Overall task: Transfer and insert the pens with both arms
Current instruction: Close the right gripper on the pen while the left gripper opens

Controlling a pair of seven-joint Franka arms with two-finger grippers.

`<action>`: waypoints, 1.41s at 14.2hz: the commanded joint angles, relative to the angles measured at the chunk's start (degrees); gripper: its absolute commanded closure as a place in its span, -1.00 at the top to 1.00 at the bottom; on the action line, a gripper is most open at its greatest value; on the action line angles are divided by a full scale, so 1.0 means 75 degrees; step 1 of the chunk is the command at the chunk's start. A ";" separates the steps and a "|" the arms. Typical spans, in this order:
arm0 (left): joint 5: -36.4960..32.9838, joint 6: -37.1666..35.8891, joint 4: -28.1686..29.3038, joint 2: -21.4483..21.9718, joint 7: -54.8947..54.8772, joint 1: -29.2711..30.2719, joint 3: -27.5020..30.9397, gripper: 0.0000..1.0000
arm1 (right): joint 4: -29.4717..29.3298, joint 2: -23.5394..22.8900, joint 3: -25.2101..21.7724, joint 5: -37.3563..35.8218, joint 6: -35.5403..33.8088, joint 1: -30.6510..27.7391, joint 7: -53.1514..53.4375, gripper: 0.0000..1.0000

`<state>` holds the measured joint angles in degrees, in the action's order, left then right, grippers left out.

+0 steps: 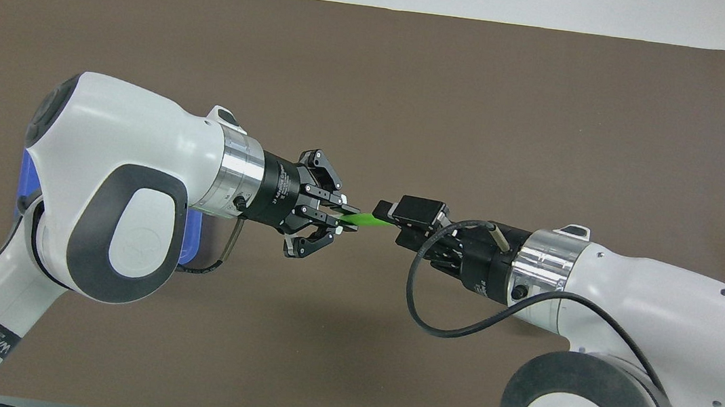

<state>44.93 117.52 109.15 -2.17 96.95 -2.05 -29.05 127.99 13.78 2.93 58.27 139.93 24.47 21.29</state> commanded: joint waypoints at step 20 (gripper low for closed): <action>0.0151 0.0385 0.0223 0.0383 -0.0223 -0.0032 0.0100 1.00 | -0.0049 -0.0033 -0.0004 -0.0243 -0.0105 -0.0274 -0.0635 -1.00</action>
<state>44.93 119.55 109.17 -1.24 96.35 -2.36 -28.89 127.80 13.30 2.84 57.87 140.12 23.59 18.49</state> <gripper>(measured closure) 0.427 0.811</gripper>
